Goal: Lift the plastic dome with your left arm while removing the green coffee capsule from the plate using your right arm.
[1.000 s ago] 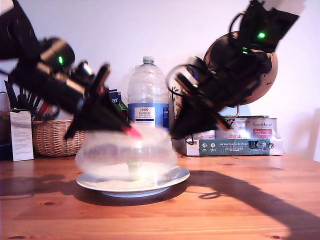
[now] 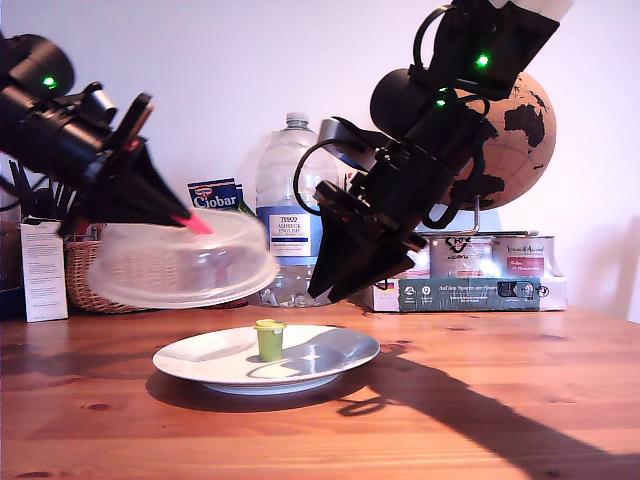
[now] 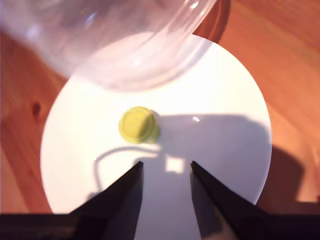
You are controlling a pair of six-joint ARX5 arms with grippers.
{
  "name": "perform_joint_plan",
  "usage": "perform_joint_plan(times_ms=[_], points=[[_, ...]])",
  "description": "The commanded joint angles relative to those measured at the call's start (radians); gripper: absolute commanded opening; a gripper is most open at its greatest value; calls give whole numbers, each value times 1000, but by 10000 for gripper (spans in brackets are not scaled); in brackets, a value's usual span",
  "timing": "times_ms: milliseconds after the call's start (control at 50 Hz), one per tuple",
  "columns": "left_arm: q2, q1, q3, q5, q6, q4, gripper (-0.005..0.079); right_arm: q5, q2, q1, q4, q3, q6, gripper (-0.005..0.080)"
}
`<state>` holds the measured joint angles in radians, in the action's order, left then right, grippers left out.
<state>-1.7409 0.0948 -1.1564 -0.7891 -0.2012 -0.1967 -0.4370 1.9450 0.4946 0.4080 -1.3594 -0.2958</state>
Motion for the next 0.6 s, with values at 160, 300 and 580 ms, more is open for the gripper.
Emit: perform_joint_plan(times_ms=[160,300,580], points=[[8,-28,3,11,26,6,-24,2,40,51,-31,0,-111,322],[8,-39,3,12,44,-7,-24,3,51,77,-68,0,-145,341],[8,-46,3,11,53,-21,-24,55,103,94,-88,0,-156,376]])
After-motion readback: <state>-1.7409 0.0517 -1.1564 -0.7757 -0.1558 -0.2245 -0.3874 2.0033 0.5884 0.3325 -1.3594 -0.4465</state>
